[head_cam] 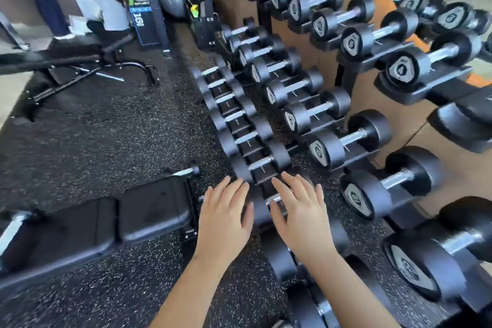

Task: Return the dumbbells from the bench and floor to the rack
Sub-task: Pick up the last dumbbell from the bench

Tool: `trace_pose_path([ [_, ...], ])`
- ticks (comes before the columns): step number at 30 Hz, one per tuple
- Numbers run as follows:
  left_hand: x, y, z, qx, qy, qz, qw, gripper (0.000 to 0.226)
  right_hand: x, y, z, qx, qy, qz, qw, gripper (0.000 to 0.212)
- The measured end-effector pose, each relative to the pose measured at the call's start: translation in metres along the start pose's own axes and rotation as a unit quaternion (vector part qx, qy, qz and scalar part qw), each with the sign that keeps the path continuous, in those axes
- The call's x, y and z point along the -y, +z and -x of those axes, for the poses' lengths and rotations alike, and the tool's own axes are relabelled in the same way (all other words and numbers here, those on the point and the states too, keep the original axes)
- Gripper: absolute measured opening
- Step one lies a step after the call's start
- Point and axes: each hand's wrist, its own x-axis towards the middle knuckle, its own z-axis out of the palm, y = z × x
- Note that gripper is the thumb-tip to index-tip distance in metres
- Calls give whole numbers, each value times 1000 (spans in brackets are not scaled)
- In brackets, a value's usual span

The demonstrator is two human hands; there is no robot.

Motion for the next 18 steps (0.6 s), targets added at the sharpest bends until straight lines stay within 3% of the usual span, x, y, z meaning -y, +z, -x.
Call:
trace_pose_path([
  [11, 175, -121, 166, -38, -154, -55, 986, 33, 242, 47, 60, 87, -122, -82, 985, 38],
  [18, 259, -159, 215, -63, -268, -78, 958, 33, 345, 81, 55, 132, -201, -120, 963, 37],
])
